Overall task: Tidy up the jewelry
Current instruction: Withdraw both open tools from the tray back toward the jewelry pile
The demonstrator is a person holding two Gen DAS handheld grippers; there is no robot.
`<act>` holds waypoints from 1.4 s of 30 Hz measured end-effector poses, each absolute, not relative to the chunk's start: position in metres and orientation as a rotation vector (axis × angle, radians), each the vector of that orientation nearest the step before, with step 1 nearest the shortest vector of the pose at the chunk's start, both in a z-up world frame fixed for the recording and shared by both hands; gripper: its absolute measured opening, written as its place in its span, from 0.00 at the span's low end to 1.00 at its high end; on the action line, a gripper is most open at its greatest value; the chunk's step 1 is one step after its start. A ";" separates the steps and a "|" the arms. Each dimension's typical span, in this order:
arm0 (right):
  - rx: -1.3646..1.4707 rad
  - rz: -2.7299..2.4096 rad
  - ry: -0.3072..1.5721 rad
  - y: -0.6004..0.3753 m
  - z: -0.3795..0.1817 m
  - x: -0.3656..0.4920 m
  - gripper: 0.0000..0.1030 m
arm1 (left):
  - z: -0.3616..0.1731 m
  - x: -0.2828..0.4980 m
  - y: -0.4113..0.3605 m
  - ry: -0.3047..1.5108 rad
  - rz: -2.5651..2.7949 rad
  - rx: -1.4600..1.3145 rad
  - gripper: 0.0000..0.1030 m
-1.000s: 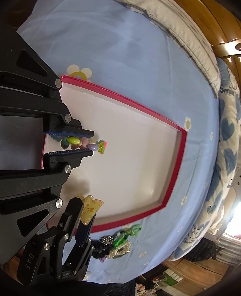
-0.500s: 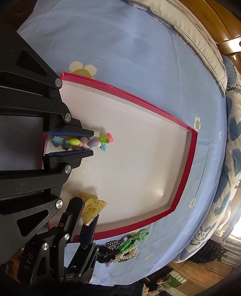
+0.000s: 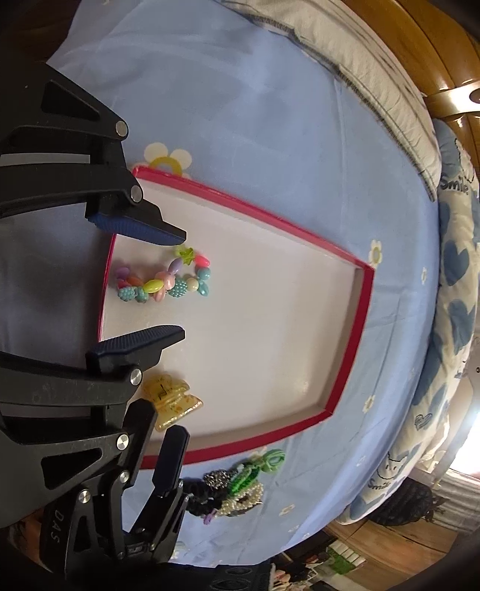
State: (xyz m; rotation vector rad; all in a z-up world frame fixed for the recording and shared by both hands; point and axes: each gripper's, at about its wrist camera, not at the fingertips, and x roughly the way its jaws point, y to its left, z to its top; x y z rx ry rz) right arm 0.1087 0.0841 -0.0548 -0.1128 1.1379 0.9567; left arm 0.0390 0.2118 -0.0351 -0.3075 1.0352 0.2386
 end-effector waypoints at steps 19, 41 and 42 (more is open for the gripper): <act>0.014 0.764 0.981 -0.034 0.003 0.094 0.55 | 0.007 0.034 0.156 0.968 0.134 -0.288 0.49; 0.164 0.355 0.934 -0.218 0.005 0.082 0.56 | -0.002 0.062 0.042 1.032 -0.086 -0.181 0.50; 0.170 0.338 0.935 -0.224 0.005 0.082 0.56 | -0.003 0.063 0.039 1.034 -0.092 -0.178 0.50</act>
